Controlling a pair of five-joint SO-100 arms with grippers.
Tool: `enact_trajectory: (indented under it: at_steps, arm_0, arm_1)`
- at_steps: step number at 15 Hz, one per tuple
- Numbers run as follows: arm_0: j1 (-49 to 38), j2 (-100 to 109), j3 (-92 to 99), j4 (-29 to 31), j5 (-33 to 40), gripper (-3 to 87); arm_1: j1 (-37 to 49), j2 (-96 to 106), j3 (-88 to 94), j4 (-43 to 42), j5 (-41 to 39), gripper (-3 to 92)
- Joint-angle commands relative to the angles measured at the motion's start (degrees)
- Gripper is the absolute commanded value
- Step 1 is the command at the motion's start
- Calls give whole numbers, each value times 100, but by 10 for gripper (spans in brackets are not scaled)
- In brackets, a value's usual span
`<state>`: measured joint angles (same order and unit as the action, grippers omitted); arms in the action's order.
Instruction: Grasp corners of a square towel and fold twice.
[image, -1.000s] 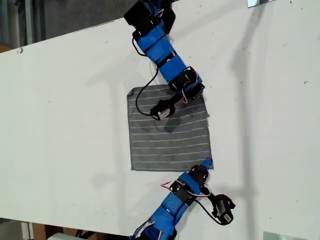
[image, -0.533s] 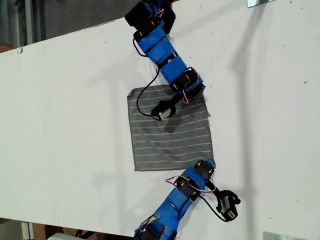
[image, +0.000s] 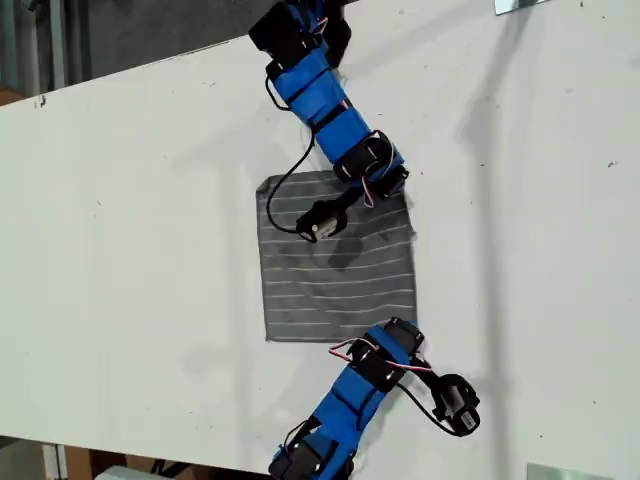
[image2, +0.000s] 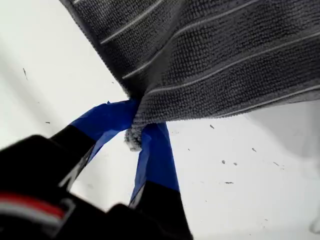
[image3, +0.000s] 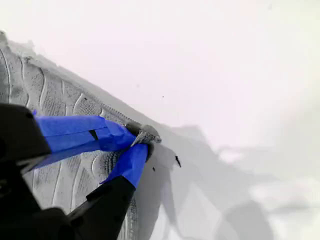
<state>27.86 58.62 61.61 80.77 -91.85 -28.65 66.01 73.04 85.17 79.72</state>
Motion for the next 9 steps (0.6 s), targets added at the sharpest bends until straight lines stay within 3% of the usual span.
enact_trajectory:
  at_steps: [1,5,9]
  arm_0:
    - [-290,633,-492,422,396,-1]
    - [-817,1714,-290,545,1345,-1]
    - [-2004,3463,1661,185,1854,-1]
  arm_1:
    - [105,738,-369,308,44,-1]
    - [694,1494,-360,492,-457,-1]
    - [1661,2426,264,510,-1037,-1]
